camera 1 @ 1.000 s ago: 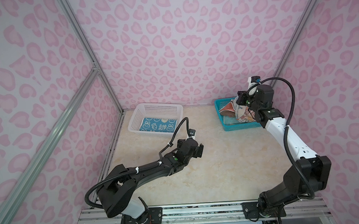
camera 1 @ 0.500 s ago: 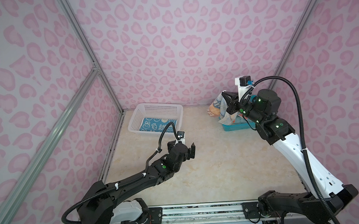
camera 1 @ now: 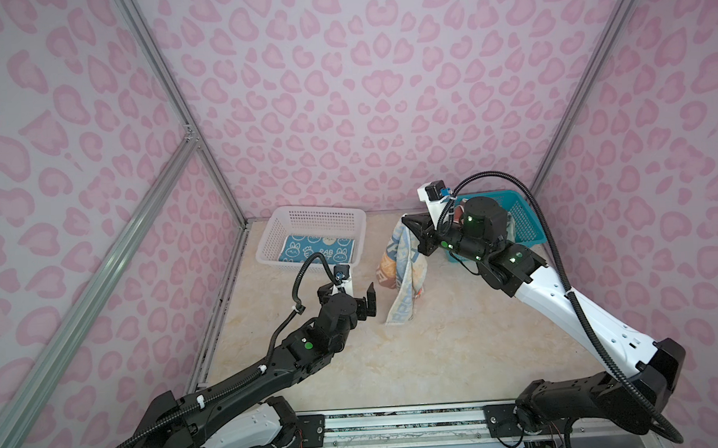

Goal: Fold and stack the towels
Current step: 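Pull the striped towel out and lay it on the table nearer the robot, then open the right gripper and move it to the towel's near edge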

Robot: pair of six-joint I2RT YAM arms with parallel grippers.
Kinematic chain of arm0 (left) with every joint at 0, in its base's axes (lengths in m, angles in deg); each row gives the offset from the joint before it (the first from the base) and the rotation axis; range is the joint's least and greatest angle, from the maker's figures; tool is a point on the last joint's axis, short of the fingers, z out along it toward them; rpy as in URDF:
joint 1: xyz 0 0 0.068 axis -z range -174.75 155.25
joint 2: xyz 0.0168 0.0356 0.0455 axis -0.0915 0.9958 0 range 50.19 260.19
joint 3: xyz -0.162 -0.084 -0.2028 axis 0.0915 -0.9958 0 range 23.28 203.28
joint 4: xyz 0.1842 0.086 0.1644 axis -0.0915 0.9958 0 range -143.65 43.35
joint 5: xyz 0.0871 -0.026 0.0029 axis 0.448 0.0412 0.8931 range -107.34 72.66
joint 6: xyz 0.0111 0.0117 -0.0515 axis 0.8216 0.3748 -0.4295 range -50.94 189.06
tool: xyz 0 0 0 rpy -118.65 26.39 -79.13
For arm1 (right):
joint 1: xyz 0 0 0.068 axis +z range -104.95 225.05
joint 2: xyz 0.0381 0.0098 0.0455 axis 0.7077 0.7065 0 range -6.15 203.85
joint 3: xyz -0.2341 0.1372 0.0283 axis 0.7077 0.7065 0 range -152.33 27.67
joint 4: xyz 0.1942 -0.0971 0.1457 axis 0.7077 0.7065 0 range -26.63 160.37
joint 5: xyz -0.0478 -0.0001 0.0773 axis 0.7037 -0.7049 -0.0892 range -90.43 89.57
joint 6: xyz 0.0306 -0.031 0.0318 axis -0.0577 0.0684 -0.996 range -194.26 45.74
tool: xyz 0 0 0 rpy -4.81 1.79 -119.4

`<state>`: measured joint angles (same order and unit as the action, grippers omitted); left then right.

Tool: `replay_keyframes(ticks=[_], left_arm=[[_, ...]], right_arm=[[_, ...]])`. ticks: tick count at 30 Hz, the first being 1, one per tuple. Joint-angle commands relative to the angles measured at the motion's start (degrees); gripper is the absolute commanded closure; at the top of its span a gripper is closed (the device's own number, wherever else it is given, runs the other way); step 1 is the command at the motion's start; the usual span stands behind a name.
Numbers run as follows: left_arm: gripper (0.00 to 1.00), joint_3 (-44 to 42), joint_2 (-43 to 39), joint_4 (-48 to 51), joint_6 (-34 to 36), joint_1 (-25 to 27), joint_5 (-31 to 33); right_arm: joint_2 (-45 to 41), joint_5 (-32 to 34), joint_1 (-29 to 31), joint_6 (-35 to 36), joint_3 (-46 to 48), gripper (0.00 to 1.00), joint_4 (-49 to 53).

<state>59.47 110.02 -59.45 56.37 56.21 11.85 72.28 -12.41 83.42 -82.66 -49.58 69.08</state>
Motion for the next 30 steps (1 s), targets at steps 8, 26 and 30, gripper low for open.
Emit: replay_keyframes(ticks=[8, 26, 30], left_arm=[[0.0, -0.5, -0.6, 2.1, 1.4, -0.3, -0.1], [0.0, -0.5, 3.8, -1.0, 0.3, -2.7, -4.4], [0.01, -0.6, 2.6, 0.3, -3.1, -6.1, -4.0]], right_arm=[[4.1, 8.0, -1.4, -4.3, 11.7, 1.0, -2.4], [-2.7, 20.2, -6.2, 3.5, 24.6, 0.45, 4.0], [-4.3, 12.2, -1.6, 14.2, 25.8, 0.46, 2.1]])
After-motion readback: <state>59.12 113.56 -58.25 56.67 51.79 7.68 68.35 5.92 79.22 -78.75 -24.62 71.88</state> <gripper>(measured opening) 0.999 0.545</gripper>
